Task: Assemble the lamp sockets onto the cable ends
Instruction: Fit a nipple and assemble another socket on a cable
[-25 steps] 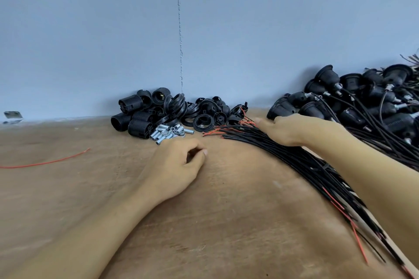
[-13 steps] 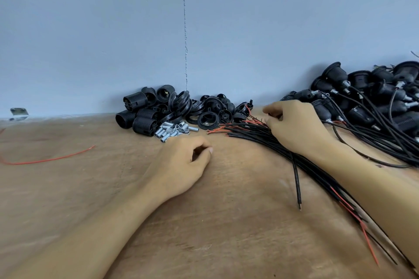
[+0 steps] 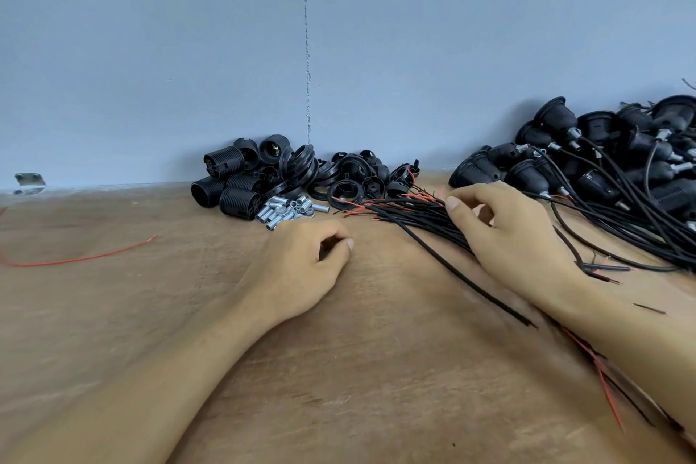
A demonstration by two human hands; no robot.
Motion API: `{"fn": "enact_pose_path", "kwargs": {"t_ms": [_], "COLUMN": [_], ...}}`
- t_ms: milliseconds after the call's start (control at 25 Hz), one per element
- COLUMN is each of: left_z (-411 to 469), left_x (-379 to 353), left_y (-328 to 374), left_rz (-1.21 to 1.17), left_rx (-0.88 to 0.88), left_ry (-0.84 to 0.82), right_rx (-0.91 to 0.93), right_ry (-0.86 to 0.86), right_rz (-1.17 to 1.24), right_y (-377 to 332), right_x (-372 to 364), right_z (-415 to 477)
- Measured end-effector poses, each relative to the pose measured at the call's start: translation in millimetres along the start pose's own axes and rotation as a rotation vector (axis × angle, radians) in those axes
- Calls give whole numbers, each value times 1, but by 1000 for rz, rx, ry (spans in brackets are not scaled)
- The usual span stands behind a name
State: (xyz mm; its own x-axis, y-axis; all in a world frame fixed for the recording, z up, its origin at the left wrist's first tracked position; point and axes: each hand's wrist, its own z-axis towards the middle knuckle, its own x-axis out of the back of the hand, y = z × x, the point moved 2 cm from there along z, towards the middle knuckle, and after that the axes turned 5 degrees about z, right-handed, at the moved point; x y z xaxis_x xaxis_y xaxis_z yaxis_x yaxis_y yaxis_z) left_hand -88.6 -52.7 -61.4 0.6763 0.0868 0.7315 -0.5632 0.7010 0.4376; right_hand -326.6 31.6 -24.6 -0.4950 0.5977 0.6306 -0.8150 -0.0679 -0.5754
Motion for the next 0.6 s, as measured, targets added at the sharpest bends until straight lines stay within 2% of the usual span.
{"fn": "enact_pose_path", "kwargs": {"t_ms": [120, 240, 520, 600], "left_z": [0, 0, 1, 1], "left_x": [0, 0, -1, -1], "left_y": [0, 1, 0, -1], "left_rz": [-9, -18, -9, 6], "left_rx": [3, 12, 3, 12], "left_ry": [-8, -13, 1, 9], "right_rx": [-106, -174, 75, 106], "right_ry": [44, -66, -268, -339], "right_rz": [-19, -116, -191, -298], "right_y": [16, 22, -46, -61], "right_x": [11, 12, -19, -46], "right_z": [3, 7, 33, 38]}}
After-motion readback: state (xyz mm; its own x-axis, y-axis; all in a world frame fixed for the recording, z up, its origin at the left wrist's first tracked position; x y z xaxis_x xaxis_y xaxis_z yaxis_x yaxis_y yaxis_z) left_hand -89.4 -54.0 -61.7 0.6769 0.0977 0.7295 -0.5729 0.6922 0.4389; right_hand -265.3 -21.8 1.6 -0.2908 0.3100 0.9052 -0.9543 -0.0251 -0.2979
